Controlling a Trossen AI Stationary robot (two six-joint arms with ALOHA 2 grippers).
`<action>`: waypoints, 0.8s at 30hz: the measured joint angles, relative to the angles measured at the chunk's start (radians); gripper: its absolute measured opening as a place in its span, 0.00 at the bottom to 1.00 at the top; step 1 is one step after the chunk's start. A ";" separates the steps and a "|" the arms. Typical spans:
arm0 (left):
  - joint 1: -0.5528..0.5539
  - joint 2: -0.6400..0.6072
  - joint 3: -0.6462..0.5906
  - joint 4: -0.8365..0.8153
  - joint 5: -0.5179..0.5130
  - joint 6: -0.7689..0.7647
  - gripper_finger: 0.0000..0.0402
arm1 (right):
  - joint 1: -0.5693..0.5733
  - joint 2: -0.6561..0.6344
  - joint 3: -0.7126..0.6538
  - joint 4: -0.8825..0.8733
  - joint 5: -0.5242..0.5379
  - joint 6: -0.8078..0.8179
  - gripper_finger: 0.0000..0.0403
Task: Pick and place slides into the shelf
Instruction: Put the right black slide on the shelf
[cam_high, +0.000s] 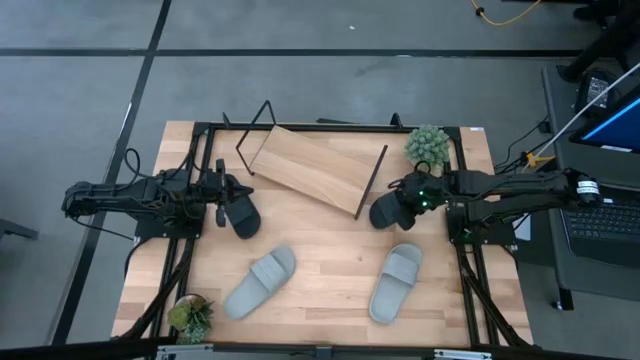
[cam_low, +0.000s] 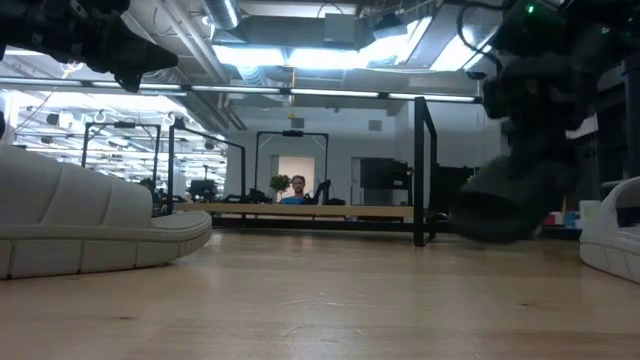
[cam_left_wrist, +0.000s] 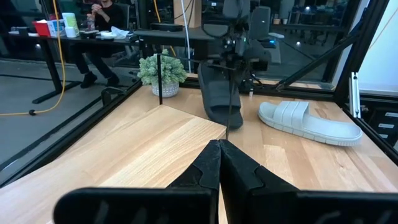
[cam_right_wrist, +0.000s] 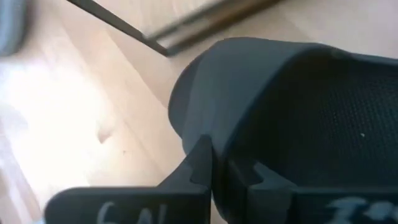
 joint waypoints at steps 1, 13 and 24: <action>0.000 0.000 0.000 0.000 0.000 0.000 0.00 | 0.000 -0.010 0.014 -0.009 0.000 -0.013 0.03; 0.000 0.000 0.000 0.000 0.000 0.000 0.00 | 0.036 -0.042 0.303 -0.292 0.182 -0.120 0.03; 0.000 0.000 0.000 0.000 0.000 0.000 0.00 | 0.092 -0.042 0.524 -0.429 0.327 -0.166 0.03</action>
